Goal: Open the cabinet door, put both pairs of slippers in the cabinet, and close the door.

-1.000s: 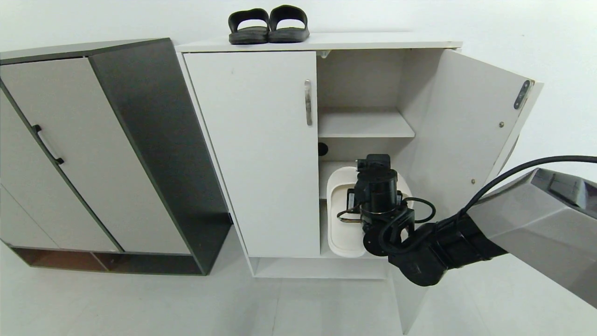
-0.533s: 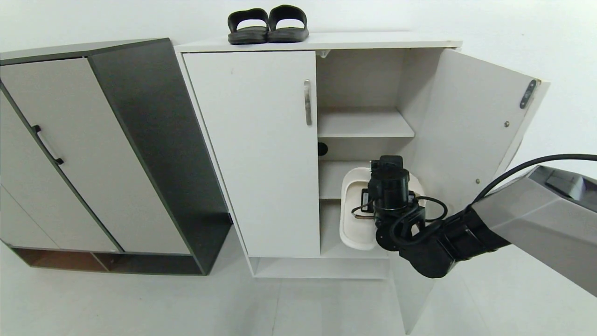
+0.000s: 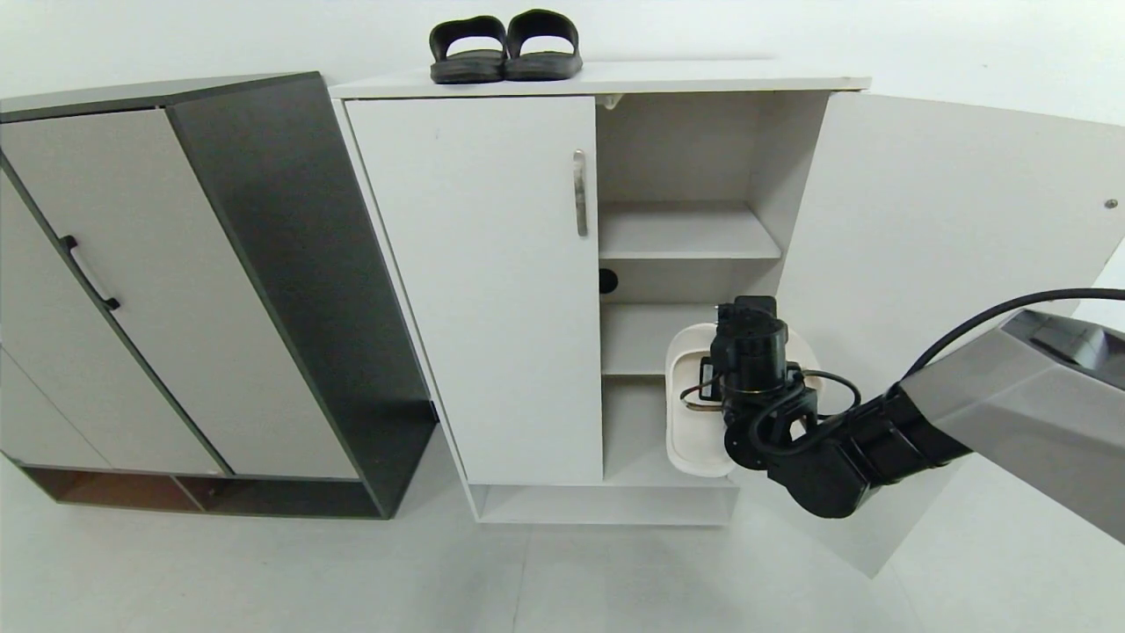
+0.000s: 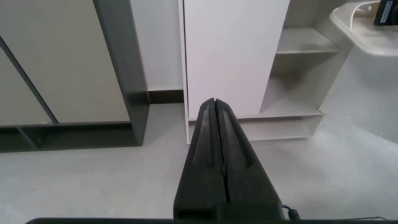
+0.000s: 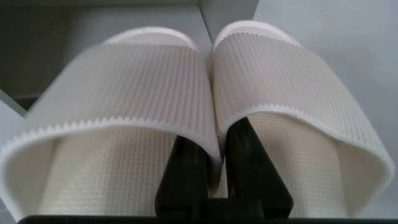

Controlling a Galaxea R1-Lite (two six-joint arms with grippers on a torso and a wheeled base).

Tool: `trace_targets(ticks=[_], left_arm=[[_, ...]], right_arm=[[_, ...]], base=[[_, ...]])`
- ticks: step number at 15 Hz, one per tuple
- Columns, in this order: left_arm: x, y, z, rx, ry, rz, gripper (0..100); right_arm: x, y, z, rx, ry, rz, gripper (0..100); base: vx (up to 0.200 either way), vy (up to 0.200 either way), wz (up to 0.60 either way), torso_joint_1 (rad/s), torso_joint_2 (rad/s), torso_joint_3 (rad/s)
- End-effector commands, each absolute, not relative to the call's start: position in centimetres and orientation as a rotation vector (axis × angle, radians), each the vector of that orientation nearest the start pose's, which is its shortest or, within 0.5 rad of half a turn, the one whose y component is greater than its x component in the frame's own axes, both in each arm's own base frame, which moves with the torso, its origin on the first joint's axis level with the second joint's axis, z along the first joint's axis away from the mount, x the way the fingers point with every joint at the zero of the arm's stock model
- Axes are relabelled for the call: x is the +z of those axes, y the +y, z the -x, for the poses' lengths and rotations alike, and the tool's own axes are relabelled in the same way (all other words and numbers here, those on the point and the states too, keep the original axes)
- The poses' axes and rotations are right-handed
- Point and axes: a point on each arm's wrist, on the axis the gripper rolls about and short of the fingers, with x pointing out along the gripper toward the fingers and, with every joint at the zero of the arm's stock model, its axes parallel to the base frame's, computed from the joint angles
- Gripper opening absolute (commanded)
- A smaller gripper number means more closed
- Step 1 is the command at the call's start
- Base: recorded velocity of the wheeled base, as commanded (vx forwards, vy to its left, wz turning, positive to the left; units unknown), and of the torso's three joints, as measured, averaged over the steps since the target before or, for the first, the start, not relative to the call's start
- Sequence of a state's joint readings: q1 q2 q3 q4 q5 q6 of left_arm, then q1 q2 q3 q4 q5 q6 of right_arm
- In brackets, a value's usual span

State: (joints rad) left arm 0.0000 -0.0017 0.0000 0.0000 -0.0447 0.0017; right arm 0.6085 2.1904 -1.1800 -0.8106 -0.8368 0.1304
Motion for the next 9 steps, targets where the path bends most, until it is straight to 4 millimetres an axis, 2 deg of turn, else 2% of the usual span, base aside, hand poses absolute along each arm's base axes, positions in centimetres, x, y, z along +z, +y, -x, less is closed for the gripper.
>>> trace_targets(ticks=[1,5,9], left_arm=[[7.5,-0.1,2.3,-0.044,0.000,-0.002,0],[7.5,-0.1,2.3,-0.044,0.000,-0.002,0],[7.5,-0.1,2.3,-0.044,0.000,-0.002,0]], right_arm=[[12.0,22.8,-35.7,-0.237,0.130,-0.002,0],[12.2,22.7,-35.6,-0.231,0.128,-0.006,0],[12.2,24.5,-32.5,0.010,0.155,-0.001,0]], base=[[0.000,0.000,0.00,0.000,0.00,0.000],[0.000,0.000,0.00,0.000,0.00,0.000],[0.000,0.000,0.00,0.000,0.00,0.000]])
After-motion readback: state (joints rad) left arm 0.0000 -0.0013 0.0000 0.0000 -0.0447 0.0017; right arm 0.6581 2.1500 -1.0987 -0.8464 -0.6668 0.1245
